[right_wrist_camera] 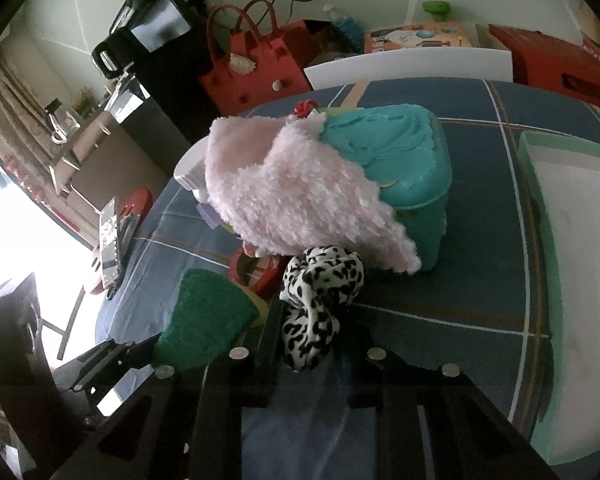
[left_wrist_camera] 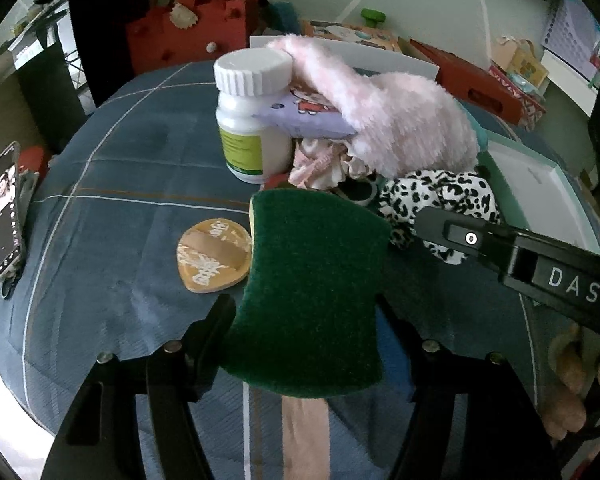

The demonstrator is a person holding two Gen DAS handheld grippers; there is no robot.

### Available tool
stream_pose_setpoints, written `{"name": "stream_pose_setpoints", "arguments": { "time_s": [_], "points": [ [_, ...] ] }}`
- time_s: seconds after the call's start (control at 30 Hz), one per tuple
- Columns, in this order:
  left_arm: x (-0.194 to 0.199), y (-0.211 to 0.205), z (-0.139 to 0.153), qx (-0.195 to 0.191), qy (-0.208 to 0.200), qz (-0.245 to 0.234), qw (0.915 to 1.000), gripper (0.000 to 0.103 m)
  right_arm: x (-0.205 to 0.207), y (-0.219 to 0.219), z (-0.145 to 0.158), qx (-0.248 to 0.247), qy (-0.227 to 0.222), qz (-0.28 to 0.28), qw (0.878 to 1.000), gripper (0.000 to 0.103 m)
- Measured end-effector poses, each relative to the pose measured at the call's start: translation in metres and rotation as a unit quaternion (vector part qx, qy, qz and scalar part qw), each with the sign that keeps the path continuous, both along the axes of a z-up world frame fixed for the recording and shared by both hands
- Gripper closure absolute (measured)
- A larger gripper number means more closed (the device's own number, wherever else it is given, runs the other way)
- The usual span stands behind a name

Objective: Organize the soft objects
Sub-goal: 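Grasp the green sponge with the left tool while the right tool grasps the leopard scrunchie, then carry the sponge with the left tool while the right tool carries the scrunchie to the tray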

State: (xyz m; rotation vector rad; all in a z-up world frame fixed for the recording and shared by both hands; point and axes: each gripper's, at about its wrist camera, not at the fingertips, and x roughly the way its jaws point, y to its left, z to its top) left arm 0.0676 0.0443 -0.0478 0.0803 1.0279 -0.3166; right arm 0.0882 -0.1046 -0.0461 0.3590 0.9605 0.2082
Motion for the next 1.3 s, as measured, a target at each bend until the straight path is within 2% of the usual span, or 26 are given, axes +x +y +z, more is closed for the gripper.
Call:
{"name": "stream_pose_setpoints", "arguments": {
  "time_s": [0.5, 0.73, 0.87, 1.0, 1.17, 1.3],
  "points": [
    [-0.017, 0.010, 0.026, 0.003, -0.013, 0.033, 0.9994, 0.034, -0.031, -0.013, 0.024, 0.021, -0.029, -0.008, 0.999, 0.080],
    [-0.017, -0.002, 0.064, -0.002, -0.044, 0.030, 0.9986, 0.034, -0.048, -0.031, 0.054, 0.024, -0.067, -0.029, 0.997, 0.080],
    [-0.008, -0.028, 0.094, -0.007, -0.069, 0.012, 0.9975, 0.034, -0.054, -0.056, 0.080, -0.004, -0.083, -0.079, 0.993, 0.080],
    [0.000, -0.063, 0.112, -0.018, -0.083, -0.016, 0.9962, 0.034, -0.059, -0.088, 0.103, -0.013, -0.099, -0.120, 0.988, 0.080],
    [0.010, -0.121, 0.120, -0.030, -0.071, -0.064, 0.9950, 0.034, -0.062, -0.130, 0.126, -0.053, -0.096, -0.171, 0.979, 0.080],
    [0.018, -0.164, 0.123, -0.035, -0.057, -0.093, 0.9934, 0.034, -0.060, -0.164, 0.136, -0.058, -0.096, -0.215, 0.970, 0.080]
  ]
}}
